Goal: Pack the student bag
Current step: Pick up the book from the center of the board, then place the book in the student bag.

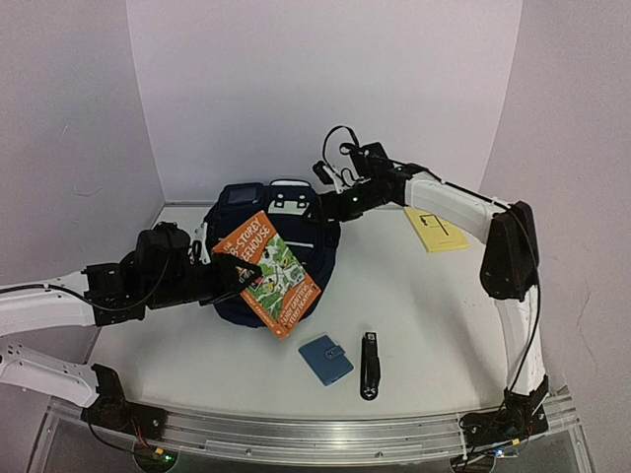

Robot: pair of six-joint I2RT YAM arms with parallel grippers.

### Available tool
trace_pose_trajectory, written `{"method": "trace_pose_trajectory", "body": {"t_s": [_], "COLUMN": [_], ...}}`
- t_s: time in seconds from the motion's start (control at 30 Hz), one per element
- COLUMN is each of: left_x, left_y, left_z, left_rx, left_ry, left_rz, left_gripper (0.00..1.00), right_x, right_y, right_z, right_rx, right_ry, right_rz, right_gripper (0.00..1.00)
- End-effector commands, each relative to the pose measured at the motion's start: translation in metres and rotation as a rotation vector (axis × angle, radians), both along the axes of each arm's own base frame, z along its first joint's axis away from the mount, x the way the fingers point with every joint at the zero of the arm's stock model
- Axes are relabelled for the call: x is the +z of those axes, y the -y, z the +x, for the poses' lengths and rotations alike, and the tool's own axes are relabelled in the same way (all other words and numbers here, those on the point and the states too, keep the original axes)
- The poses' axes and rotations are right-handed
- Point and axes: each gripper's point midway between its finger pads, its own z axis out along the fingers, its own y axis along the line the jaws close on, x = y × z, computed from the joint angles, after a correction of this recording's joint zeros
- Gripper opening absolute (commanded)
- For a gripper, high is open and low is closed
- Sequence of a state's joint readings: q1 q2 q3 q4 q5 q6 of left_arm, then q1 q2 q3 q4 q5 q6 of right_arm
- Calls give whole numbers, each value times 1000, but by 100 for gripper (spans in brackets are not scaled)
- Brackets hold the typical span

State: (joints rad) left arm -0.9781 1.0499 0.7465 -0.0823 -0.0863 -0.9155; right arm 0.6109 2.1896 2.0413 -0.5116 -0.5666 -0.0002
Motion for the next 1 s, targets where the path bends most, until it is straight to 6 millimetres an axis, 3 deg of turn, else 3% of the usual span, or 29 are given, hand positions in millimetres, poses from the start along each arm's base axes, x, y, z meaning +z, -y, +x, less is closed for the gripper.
{"method": "trace_pose_trajectory", "body": {"t_s": [0.0, 0.17, 0.43, 0.57, 0.63, 0.77, 0.97], "left_x": [29, 30, 27, 22, 21, 22, 14], "left_y": [-6, -12, -14, -15, -15, -15, -11], "left_z": [1, -1, 1, 4, 4, 6, 8], "left_rx": [32, 46, 70, 86, 88, 100, 99], "left_ry": [72, 75, 75, 65, 62, 59, 45], "left_rz": [-76, -101, -99, -89, -90, -93, -73], "left_gripper": [0, 0, 0, 0, 0, 0, 0], "right_x": [-14, -36, -54, -69, -67, -56, -28], "right_y": [-4, -1, -18, -23, -23, 0, 76], "right_z": [45, 89, 107, 108, 110, 128, 157], "right_rx": [-182, -332, -333, -355, -358, -417, -556], "right_ry": [-92, -116, -304, -409, -430, -445, -461], "right_rz": [50, 86, 316, 390, 414, 460, 553], "right_gripper": [90, 91, 76, 51, 40, 4, 0]}}
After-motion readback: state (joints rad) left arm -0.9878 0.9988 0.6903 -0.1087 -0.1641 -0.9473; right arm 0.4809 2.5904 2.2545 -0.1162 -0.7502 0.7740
